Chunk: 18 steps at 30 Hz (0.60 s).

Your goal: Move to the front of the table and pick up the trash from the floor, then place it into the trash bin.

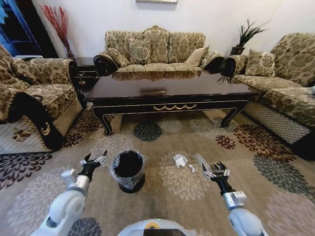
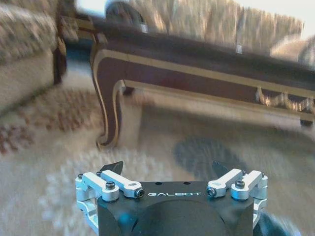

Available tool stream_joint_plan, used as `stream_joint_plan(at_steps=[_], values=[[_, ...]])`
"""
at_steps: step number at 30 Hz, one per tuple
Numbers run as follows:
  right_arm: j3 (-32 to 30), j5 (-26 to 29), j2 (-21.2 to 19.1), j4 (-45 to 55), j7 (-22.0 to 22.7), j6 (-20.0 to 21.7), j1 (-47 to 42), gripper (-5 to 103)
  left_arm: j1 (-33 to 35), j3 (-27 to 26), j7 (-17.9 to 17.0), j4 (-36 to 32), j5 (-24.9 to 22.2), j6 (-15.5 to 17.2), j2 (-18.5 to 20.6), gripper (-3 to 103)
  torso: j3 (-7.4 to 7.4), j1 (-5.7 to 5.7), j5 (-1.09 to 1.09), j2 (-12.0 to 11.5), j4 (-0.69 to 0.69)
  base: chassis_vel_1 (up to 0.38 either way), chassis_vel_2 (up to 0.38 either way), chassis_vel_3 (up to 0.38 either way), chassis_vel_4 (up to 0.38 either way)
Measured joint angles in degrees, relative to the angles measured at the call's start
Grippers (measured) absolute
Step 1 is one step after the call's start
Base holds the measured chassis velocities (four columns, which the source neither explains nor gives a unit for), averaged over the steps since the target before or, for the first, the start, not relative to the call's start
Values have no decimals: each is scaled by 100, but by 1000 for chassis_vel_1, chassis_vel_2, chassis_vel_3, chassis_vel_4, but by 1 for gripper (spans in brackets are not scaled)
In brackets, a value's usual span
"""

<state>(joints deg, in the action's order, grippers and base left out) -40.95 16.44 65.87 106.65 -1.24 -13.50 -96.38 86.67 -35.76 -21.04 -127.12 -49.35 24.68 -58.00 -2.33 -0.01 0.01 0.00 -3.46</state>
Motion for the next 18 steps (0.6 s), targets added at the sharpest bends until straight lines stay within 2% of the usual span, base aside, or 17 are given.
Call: stream_joint_plan(at_steps=[1, 3, 5, 6, 9, 10, 13, 16, 17, 18], values=[[0, -2, 3, 0, 1, 0, 0, 100, -79, 69, -73, 23, -27, 101, 41, 100, 0, 0, -2, 0, 0, 0, 0, 0, 0], [-15, -63, 14, 1, 48, 4, 2, 100, -354, 364, -471, 117, -223, 558, 166, 100, -2, 1, -1, 0, 0, 0, 0, 0, 0], [-27, -91, 16, 0, 72, 9, -2, 100, -418, 435, -583, 118, -348, 680, 190, 100, -2, 1, -2, 0, 0, 0, 0, 0, 0], [-44, -133, 22, -14, 126, 18, -12, 100, -538, 541, -818, 110, -663, 897, 216, 100, -2, 1, -4, 0, 1, 0, 0, 0, 0], [-56, -169, 42, -66, 215, 38, -20, 100, -809, 732, -1337, 102, -1302, 1273, 234, 100, -2, 0, -2, 0, 1, 0, 0, 0, 0], [-56, -169, 42, -66, 215, 38, -20, 100, -809, 732, -1337, 102, -1302, 1273, 234, 100, -2, 0, -2, 0, 1, 0, 0, 0, 0], [-59, -170, 46, -77, 270, 62, -5, 100, -1091, 914, -1647, 221, -1600, 1516, 286, 100, -2, 0, 0, 0, 0, 0, 0, 0, 0], [-60, -160, 36, -77, 313, 89, 26, 100, -1230, 1013, -1818, 352, -1590, 1670, 295, 100, -2, 1, -2, 0, 0, 0, 0, 0, 0], [-61, -149, 24, -77, 334, 104, 39, 100, -1253, 1049, -1895, 381, -1602, 1742, 295, 103, -2, 1, -2, 0, 1, 0, 0, 0, 0], [-62, -138, 13, -77, 346, 113, 46, 100, -1262, 1074, -1941, 393, -1635, 1765, 295, 101, -2, 1, -1, 0, 1, 0, 0, 0, 0]])
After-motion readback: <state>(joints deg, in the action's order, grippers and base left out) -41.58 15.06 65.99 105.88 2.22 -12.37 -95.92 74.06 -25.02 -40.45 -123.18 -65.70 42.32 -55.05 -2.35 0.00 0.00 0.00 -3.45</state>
